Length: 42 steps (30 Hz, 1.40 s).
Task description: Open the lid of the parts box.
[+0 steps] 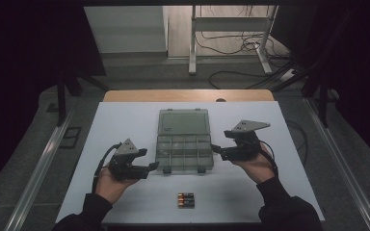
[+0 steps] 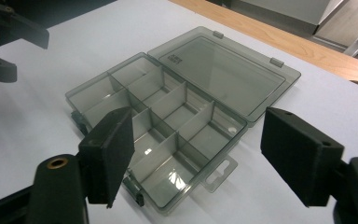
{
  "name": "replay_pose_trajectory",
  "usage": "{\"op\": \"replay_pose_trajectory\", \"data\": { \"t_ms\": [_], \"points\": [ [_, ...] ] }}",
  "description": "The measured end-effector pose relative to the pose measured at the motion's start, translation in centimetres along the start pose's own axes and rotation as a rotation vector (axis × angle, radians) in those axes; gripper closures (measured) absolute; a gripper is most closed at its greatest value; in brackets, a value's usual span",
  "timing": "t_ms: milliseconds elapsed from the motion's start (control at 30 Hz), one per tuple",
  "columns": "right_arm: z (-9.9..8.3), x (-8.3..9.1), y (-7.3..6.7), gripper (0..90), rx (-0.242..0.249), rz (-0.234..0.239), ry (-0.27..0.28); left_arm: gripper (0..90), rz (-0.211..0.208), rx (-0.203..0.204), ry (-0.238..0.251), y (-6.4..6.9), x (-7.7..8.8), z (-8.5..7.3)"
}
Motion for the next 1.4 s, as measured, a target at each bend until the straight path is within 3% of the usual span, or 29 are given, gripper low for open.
{"op": "replay_pose_trajectory", "data": {
  "t_ms": [600, 967, 1167, 1400],
  "points": [
    [-2.5, 2.2, -0.8, 12.3, -0.005, -0.008, -0.036, 18.7, 0.013, 0.035, 0.031, -1.0, 2.1, -1.1],
    [-3.8, 4.1, -1.5, 4.4, -0.012, -0.051, -0.012, 14.2, 0.017, 0.067, 0.076, -1.4, 3.7, -1.7],
    [-4.6, 5.2, -1.7, 2.4, -0.042, -0.054, 0.004, 8.7, 0.072, 0.076, 0.09, -1.8, 4.8, -2.2],
    [-5.6, 6.1, -1.8, 1.3, -0.062, -0.068, -0.007, 6.6, 0.092, 0.091, 0.111, -2.1, 6.0, -2.8]
  ]
}}
Point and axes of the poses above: each handheld gripper's, and its own axes: x roughly backward along the jaws, z roughly out of its top, y roughly to its right, the point moved 3 cm from there along -x, roughly forward along the jaws, and after that the axes turned 10 degrees about x, right-handed, at the moved point
